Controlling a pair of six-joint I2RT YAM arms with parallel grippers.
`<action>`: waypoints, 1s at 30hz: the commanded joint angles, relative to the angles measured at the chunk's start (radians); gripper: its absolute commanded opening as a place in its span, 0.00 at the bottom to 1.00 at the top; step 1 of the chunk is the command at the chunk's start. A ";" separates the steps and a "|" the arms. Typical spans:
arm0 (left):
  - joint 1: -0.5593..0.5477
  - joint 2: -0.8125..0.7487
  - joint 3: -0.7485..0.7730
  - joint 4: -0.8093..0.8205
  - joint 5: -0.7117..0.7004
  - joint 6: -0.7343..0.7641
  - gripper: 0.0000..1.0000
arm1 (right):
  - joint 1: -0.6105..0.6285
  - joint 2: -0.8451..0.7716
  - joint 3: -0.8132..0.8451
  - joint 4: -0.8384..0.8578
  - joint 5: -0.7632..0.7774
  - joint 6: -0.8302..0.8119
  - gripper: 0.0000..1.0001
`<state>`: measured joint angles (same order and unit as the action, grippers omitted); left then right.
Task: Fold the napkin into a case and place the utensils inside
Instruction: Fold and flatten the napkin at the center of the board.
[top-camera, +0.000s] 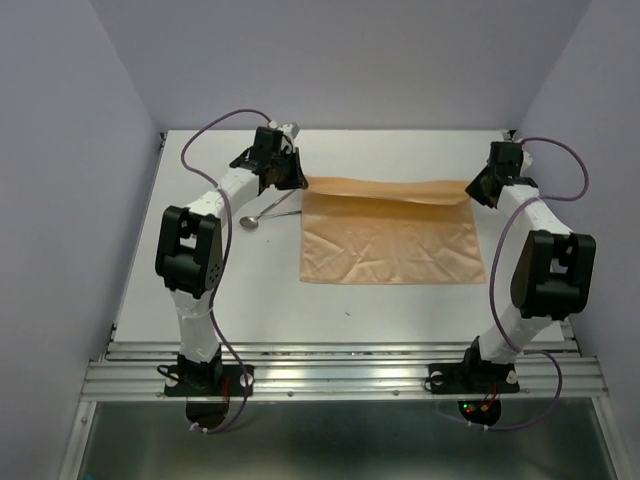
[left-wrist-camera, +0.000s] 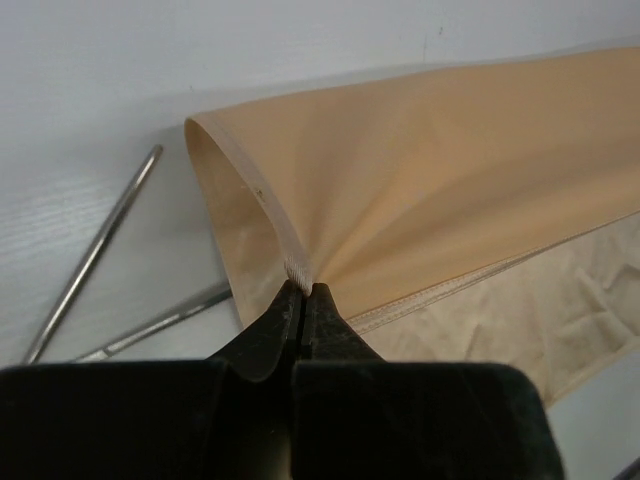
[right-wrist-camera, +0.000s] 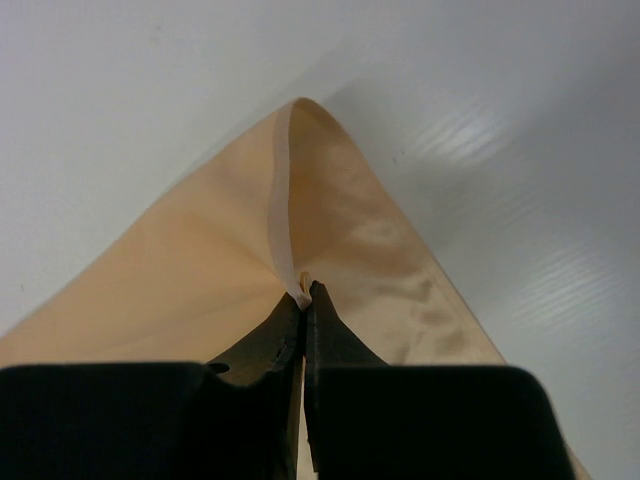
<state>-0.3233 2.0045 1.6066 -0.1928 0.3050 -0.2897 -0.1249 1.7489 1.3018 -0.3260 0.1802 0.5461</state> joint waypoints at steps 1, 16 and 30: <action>-0.023 -0.151 -0.114 -0.008 0.008 -0.009 0.00 | -0.021 -0.127 -0.084 -0.053 0.057 -0.006 0.01; -0.092 -0.391 -0.493 0.052 0.028 -0.083 0.00 | -0.021 -0.437 -0.413 -0.188 0.021 0.075 0.01; -0.137 -0.450 -0.527 0.001 0.011 -0.086 0.00 | -0.021 -0.551 -0.470 -0.268 0.038 0.120 0.01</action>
<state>-0.4541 1.6455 1.0698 -0.1711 0.3237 -0.3828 -0.1379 1.2549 0.8116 -0.5690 0.1871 0.6525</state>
